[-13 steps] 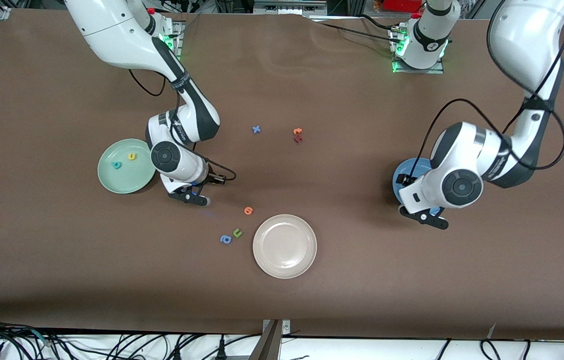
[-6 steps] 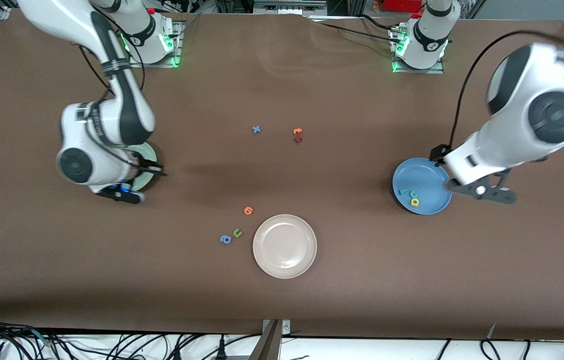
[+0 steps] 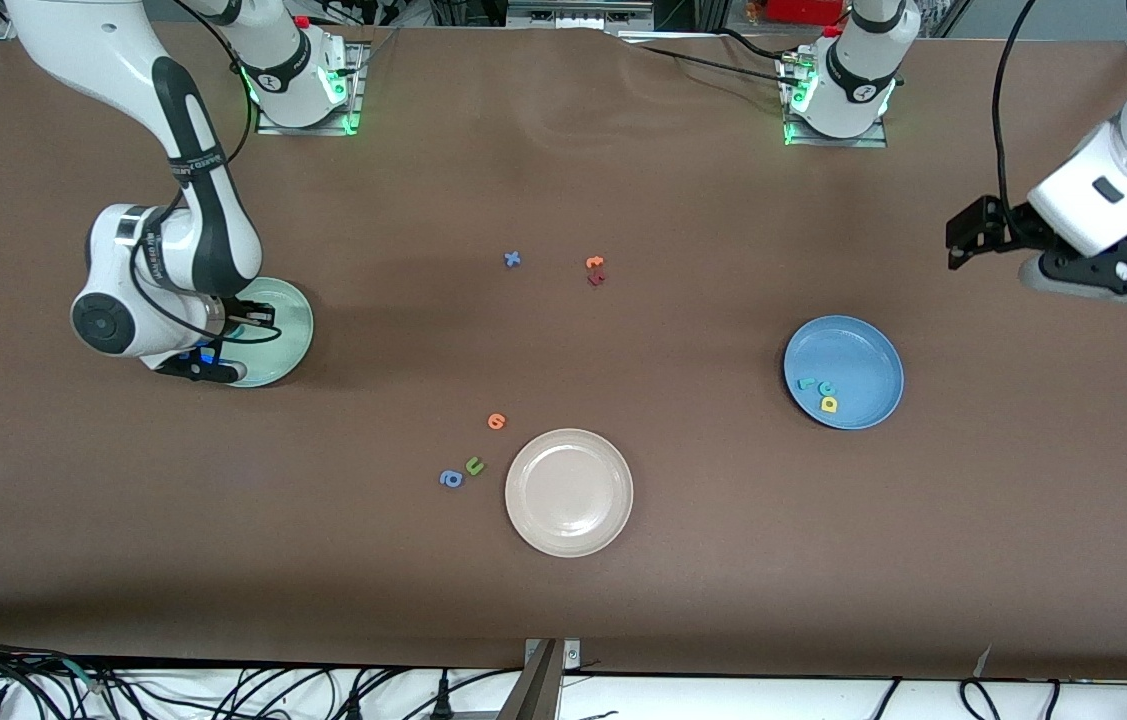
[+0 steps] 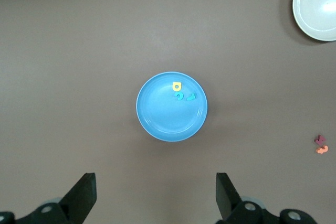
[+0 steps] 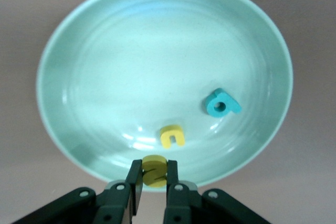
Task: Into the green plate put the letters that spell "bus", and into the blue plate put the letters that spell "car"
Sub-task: 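Place the 1 on the blue plate while the right gripper carries 2, then lower the yellow 2 onto the green plate and open the right gripper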
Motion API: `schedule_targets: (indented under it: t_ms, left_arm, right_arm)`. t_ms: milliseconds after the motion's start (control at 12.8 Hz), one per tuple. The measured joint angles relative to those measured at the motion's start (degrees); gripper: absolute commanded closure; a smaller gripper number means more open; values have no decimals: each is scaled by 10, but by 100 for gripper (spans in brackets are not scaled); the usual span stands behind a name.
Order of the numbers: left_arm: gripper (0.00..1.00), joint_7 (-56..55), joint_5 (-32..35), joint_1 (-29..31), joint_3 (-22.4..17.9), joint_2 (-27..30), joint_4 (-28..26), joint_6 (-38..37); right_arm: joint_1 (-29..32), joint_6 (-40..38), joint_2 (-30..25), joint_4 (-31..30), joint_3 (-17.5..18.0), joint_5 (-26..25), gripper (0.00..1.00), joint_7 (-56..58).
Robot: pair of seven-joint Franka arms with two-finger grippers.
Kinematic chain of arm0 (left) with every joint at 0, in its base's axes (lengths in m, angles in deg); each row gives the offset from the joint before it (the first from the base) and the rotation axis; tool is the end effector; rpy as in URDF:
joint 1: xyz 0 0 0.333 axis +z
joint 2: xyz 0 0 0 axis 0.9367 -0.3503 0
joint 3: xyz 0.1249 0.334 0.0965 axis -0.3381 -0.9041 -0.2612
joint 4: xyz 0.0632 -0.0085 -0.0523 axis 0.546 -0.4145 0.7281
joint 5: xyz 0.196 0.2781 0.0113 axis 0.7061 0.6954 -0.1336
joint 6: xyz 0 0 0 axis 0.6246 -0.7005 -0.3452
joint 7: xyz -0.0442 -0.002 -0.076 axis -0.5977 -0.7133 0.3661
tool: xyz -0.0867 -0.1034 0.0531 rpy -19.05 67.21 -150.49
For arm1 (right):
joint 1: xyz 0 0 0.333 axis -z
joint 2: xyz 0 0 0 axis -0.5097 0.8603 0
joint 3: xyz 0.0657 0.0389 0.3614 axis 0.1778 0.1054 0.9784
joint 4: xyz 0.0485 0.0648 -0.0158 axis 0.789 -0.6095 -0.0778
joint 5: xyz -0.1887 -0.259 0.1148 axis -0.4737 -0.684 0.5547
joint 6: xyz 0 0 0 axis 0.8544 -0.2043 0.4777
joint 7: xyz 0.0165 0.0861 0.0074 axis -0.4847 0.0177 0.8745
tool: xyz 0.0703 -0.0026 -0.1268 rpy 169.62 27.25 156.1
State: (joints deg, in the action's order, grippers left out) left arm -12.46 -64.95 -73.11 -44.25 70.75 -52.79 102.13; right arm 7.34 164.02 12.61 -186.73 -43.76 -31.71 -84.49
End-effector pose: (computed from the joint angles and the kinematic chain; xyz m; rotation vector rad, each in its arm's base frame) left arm 0.5153 -0.0663 0.6255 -3.0846 0.2638 0.0817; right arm 0.5086 0.0323 0.2606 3.0117 -0.2099 -0.6156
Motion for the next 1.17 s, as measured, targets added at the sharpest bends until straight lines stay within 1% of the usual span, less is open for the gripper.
schedule_targets:
  t_ms: [78,234,468,546,624,702,780,858,1014,1092,1170]
  left_arm:
    - [0,-1,0,-4,0,6,-11,1]
    - [0,-1,0,-5,-2,8,-20,5]
    - [0,-1,0,-2,-6,18,-21,6]
    - [0,-1,-1,2,-7,26,-29,5]
    - [0,-1,-9,6,-7,40,-46,5]
    - [0,-1,-23,8,-8,54,-64,5]
    - [0,-1,-31,13,-8,65,-76,5]
    - [0,-1,-32,16,-8,70,-80,5]
    - [0,-1,-32,18,-8,73,-81,6]
    - [0,-1,-32,18,-8,73,-80,8]
    - [0,-1,-32,18,-7,72,-77,9]
  right_arm:
    - [-1,30,0,-20,1,0,97,0]
    - [-3,59,0,-43,3,0,96,0]
    - [-3,69,0,-46,4,1,95,0]
    - [-4,72,0,-46,4,1,95,0]
    - [-5,74,0,-46,6,1,92,0]
    - [-6,76,-1,-46,7,1,61,0]
    - [-7,78,-1,-46,9,1,6,0]
    - [-8,79,-1,-46,9,1,1,0]
    - [-8,78,-3,-41,10,1,1,0]
    - [-8,67,-6,-32,9,1,1,0]
    - [-8,36,-12,-14,9,1,1,0]
